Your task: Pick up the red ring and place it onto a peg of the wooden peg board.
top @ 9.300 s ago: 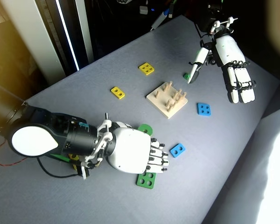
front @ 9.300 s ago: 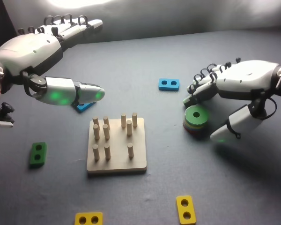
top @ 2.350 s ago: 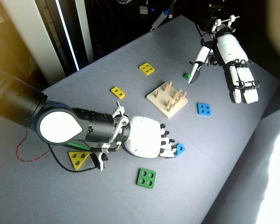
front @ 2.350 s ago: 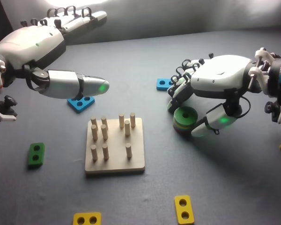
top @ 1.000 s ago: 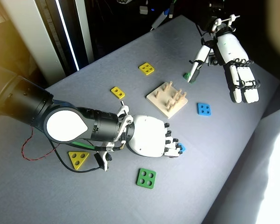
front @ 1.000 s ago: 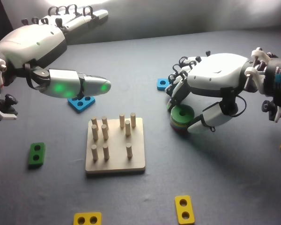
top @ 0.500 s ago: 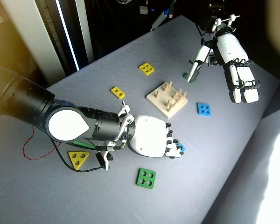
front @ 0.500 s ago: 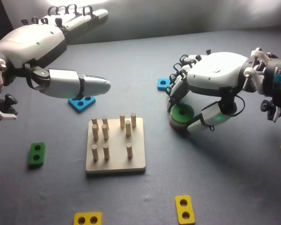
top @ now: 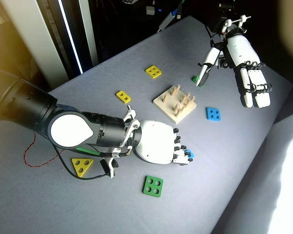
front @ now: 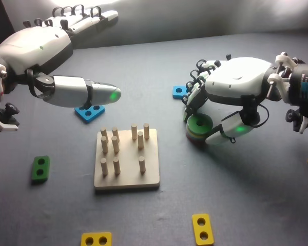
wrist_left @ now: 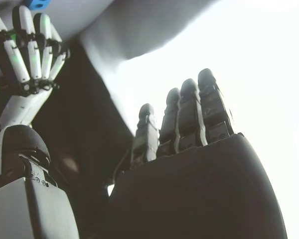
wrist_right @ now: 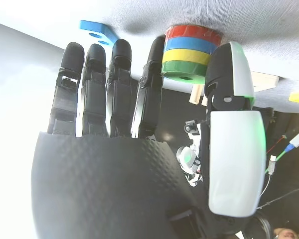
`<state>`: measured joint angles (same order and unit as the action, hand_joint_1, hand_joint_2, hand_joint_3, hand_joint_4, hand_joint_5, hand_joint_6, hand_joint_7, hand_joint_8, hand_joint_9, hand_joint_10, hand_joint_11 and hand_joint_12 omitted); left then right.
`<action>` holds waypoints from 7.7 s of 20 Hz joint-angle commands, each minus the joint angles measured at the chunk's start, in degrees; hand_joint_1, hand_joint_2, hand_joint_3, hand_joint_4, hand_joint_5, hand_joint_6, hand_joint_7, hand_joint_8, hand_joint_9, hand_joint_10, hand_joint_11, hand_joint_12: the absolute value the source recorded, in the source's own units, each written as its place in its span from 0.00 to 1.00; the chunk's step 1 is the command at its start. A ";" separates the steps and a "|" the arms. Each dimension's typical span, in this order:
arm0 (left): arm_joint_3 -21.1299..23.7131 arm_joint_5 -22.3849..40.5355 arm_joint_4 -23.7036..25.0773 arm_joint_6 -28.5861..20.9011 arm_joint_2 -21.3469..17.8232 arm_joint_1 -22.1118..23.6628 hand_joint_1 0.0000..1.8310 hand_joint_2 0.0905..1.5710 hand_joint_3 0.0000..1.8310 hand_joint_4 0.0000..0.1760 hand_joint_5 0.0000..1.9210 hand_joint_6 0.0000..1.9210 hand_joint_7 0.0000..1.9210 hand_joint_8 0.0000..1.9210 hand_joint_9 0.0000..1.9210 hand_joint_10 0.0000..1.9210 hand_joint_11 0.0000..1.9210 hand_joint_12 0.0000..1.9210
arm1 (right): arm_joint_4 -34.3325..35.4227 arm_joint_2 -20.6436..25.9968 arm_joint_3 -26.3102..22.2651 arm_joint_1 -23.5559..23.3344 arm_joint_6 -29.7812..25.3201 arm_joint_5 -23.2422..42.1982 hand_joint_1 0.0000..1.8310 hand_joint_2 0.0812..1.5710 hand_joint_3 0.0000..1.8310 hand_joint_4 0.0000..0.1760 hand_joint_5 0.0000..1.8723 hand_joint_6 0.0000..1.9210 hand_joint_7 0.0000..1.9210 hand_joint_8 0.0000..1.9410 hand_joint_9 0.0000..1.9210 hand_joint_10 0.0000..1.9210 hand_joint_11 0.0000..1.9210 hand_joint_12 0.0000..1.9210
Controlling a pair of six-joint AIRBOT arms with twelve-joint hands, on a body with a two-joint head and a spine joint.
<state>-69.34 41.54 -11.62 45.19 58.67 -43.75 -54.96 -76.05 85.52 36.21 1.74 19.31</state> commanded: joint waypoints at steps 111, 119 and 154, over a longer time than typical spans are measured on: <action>-2.18 2.97 -2.21 4.49 0.20 3.40 0.26 0.58 0.00 1.00 0.03 0.00 0.01 0.00 0.02 0.00 0.00 0.17 | -6.94 -4.99 -4.45 -6.56 -4.47 13.72 0.60 0.69 0.00 0.02 0.53 0.51 0.34 0.00 0.15 0.16 0.00 0.80; -2.15 2.97 -2.07 4.49 0.20 3.45 0.25 0.58 0.00 1.00 0.02 0.00 0.01 0.00 0.02 0.00 0.00 0.15 | -6.98 -5.75 -3.10 -6.14 -4.51 12.88 0.61 0.69 0.00 0.00 0.54 0.50 0.33 0.00 0.14 0.18 0.00 0.80; -1.63 4.01 -3.10 4.49 -0.69 2.15 0.25 0.59 0.00 1.00 0.02 0.00 0.00 0.00 0.00 0.00 0.00 0.12 | -9.93 -2.59 -4.17 -6.35 -8.05 13.44 0.43 0.55 0.00 0.20 0.25 0.00 0.20 0.00 0.12 0.02 0.00 0.46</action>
<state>-70.98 38.35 -14.57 49.71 58.37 -41.91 -67.33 -78.39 81.41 30.87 -6.07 29.54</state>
